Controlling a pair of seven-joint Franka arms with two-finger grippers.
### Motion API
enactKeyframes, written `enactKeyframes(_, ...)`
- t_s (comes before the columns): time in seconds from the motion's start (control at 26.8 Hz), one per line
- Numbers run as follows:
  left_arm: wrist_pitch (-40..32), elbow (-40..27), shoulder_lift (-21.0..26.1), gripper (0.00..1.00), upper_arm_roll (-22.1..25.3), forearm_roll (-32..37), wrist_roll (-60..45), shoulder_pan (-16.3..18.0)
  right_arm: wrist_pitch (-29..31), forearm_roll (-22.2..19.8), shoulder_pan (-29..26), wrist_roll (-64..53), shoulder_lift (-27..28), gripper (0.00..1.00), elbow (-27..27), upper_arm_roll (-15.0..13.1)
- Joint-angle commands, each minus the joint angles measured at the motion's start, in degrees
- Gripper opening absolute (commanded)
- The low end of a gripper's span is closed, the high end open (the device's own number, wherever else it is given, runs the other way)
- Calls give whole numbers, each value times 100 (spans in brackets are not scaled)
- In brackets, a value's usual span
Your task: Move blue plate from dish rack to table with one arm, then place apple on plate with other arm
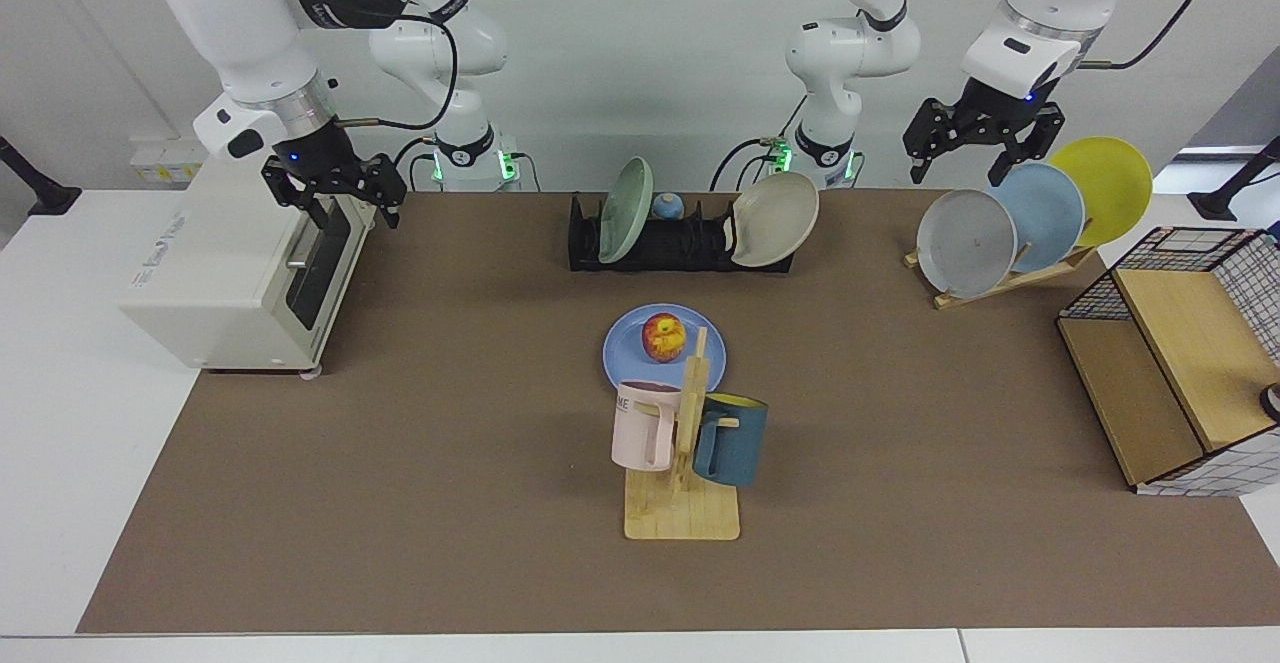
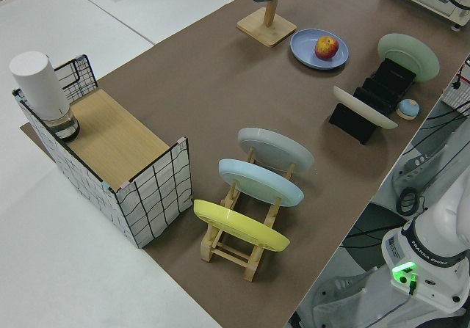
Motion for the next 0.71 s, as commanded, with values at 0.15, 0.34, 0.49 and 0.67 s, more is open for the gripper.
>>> enactKeyframes(0.15, -107, 66, -20, 100, 46, 129, -2, -57, 123, -183, -142, -131, 53, 100, -2, 163)
enactKeyframes(0.34, -107, 58, -20, 100, 46, 129, -2, -57, -157, -384, -168, -236, 342, 100, 481, 172)
enactKeyframes(0.49, -107, 58, -20, 100, 46, 129, -2, -57, -158, -420, -141, -561, 361, 100, 500, 198)
enactKeyframes(0.67, -107, 58, -20, 100, 46, 129, -2, -57, -87, -288, -141, -553, 299, 100, 473, 189)
